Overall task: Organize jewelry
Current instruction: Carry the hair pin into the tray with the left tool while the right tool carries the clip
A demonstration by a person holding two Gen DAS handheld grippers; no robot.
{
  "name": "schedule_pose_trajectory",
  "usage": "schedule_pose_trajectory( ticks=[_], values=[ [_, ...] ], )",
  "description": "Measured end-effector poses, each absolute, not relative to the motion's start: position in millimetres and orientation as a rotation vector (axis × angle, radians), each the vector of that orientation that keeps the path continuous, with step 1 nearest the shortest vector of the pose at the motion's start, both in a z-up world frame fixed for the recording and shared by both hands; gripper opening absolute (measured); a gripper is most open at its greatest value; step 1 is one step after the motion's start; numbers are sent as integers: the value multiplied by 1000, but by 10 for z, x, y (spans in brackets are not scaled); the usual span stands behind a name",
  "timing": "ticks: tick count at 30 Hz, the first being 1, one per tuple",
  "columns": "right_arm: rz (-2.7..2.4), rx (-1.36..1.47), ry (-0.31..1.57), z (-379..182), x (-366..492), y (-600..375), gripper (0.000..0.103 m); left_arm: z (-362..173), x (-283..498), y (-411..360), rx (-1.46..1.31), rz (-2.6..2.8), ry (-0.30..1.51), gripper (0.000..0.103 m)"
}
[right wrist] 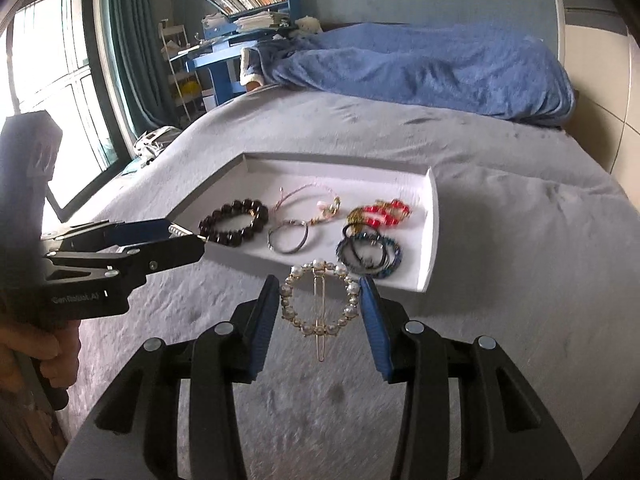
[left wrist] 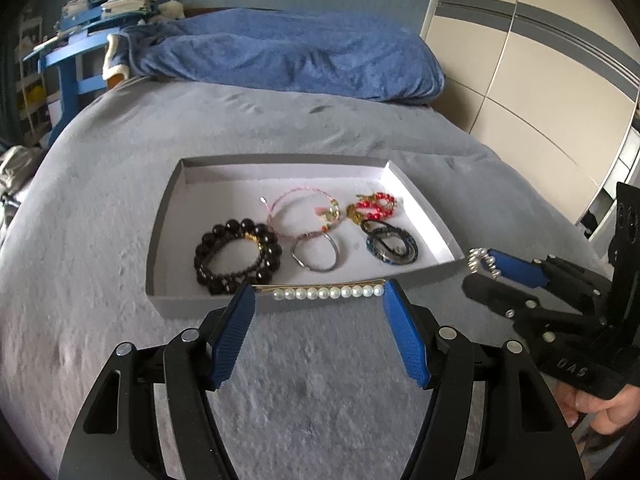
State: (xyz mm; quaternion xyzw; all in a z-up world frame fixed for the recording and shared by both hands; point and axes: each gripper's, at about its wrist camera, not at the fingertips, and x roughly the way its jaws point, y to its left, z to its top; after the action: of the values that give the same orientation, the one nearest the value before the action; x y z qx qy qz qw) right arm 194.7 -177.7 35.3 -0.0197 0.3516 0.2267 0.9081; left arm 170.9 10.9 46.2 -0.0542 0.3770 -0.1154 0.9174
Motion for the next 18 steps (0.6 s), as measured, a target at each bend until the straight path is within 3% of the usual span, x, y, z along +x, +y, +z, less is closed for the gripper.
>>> schedule_pose_trajectory(
  ticks=[18],
  values=[
    [477,-55,691,488,2336,-1793,41,390,1979,153,-111,-217,789,67]
  ],
)
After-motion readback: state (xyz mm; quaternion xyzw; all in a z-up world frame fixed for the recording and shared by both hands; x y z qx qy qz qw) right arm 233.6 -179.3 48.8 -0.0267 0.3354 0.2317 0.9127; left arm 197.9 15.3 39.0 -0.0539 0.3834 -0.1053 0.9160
